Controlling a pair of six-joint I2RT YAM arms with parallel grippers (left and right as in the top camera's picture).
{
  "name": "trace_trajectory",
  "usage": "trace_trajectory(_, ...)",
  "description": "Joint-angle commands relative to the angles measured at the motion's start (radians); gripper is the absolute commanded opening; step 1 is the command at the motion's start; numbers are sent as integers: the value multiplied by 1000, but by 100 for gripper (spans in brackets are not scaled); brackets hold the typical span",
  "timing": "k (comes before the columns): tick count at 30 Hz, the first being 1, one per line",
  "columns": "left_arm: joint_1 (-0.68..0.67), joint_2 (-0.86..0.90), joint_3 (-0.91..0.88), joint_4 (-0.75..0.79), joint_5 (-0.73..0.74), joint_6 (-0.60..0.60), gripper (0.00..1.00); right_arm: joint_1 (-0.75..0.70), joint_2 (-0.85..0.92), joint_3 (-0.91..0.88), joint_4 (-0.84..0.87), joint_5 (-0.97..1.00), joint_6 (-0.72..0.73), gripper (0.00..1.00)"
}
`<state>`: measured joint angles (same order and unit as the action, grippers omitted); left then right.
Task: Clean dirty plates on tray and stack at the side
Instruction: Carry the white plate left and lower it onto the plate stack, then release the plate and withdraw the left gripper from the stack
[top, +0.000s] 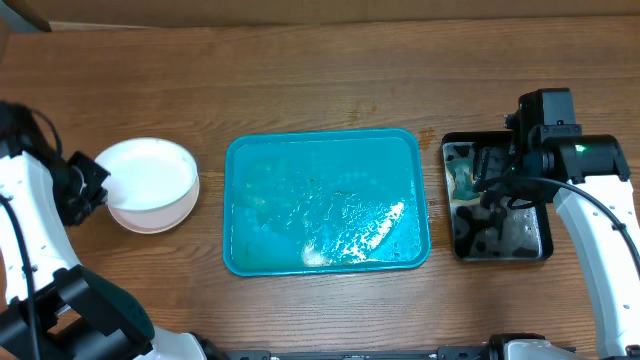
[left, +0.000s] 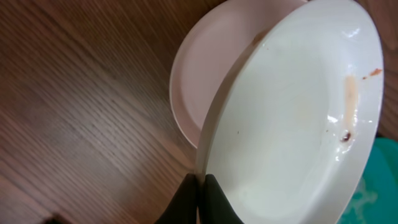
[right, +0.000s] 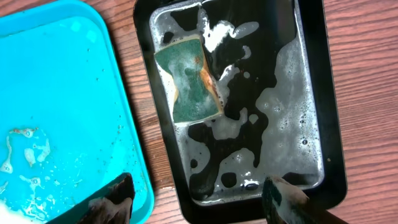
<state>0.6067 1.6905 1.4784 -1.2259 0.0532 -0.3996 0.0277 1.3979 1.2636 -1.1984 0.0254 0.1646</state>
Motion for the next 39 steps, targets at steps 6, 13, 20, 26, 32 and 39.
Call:
trace_trajectory(6, 28, -24, -104, 80, 19, 6, 4, -2, -8, 6, 2, -5, 10, 68)
trace_trajectory(13, 28, -24, -104, 78, 18, 7, 30, -2, -8, 6, -1, -5, 10, 68)
trace_trajectory(20, 26, -24, -104, 70, 27, 7, 58, -2, -8, 6, -1, -5, 10, 68)
trace_trajectory(26, -8, -24, -104, 63, 77, 38, 59, -2, -8, 6, 0, -6, 10, 69)
trace_trajectory(32, -162, -24, -104, 80, 124, 151, 60, -2, -7, 6, 43, -92, 10, 83)
trace_trajectory(39, -346, -24, -104, -77, 101, 198, 100, -2, -6, 6, 100, -137, 11, 100)
